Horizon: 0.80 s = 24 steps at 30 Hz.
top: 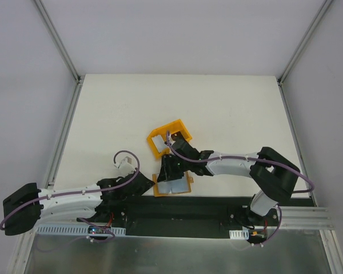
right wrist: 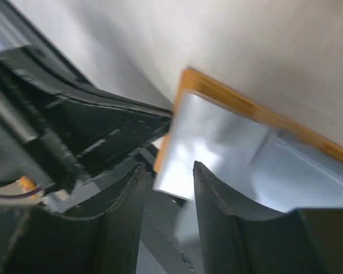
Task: Put the credit cards into the card holder
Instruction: Insert the credit card into the card holder.
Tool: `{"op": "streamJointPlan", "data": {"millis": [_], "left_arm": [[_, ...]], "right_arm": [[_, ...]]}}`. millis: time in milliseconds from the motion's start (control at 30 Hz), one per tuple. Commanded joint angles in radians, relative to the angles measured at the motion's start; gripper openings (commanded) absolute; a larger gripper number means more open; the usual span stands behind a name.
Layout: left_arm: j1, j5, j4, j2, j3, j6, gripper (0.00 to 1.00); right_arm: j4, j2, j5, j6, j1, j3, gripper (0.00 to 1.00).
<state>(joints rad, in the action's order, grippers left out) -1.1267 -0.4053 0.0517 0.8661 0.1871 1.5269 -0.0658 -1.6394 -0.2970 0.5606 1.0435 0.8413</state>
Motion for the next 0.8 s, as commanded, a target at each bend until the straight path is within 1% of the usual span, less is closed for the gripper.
{"op": "streamJointPlan", "data": {"millis": [0,167,233,300,367,467,567,767], "left_arm": [[-0.008,-0.038,0.011,-0.042,-0.058,0.044,0.0],[-0.008,-0.044,0.011,-0.067,-0.083,0.061,0.0],[-0.007,-0.047,0.011,-0.061,-0.083,0.062,0.0],[-0.007,-0.043,0.011,-0.055,-0.078,0.062,0.0],[-0.007,-0.041,0.011,-0.045,-0.074,0.056,0.0],[-0.007,-0.04,0.011,-0.041,-0.067,0.053,0.0],[-0.007,-0.038,0.011,-0.036,-0.055,0.03,0.0],[-0.007,-0.026,0.01,-0.022,-0.025,-0.022,0.0]], "right_arm": [[-0.184,0.003,-0.134,0.048,-0.017,0.027,0.42],[-0.227,0.015,-0.194,0.051,-0.034,0.045,0.43],[-0.223,0.039,-0.185,0.056,-0.045,0.041,0.43],[-0.14,0.088,-0.102,0.036,-0.054,0.024,0.43],[0.021,0.148,0.051,-0.007,-0.056,0.016,0.43],[0.135,0.202,0.169,-0.027,-0.057,-0.027,0.45],[0.193,0.228,0.217,-0.021,-0.057,-0.059,0.45],[0.211,0.211,0.203,-0.008,-0.06,-0.082,0.45]]}}
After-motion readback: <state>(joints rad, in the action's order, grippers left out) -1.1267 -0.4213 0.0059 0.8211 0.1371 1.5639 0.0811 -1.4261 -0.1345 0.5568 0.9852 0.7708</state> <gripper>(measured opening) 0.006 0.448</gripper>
